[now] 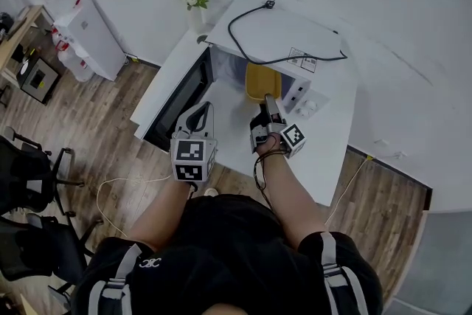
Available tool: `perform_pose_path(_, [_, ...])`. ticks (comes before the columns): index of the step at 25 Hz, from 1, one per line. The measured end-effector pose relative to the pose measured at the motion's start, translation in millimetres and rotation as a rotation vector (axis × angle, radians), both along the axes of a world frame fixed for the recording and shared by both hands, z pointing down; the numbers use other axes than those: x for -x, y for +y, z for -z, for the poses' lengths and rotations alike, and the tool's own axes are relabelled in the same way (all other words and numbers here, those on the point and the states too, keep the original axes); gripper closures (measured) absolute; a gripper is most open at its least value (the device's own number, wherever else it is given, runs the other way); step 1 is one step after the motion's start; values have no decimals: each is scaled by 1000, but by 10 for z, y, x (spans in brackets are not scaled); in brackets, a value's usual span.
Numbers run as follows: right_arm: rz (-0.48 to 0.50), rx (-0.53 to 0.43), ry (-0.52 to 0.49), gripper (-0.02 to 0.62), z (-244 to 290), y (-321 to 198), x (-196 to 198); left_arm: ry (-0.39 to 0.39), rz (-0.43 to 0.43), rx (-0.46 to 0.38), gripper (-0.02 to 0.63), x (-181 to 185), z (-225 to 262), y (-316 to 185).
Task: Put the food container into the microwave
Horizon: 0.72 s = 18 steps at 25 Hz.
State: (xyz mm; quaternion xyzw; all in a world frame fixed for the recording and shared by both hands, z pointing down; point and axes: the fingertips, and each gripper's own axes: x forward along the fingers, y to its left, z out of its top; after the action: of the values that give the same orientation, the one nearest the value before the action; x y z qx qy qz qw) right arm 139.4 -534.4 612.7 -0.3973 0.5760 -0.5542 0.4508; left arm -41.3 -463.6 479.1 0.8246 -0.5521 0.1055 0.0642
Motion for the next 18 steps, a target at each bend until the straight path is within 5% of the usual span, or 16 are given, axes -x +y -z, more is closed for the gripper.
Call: perform_pose_path(18, [-103, 120, 24, 367, -332, -1077, 9, -33, -33, 24, 598, 207, -63, -520])
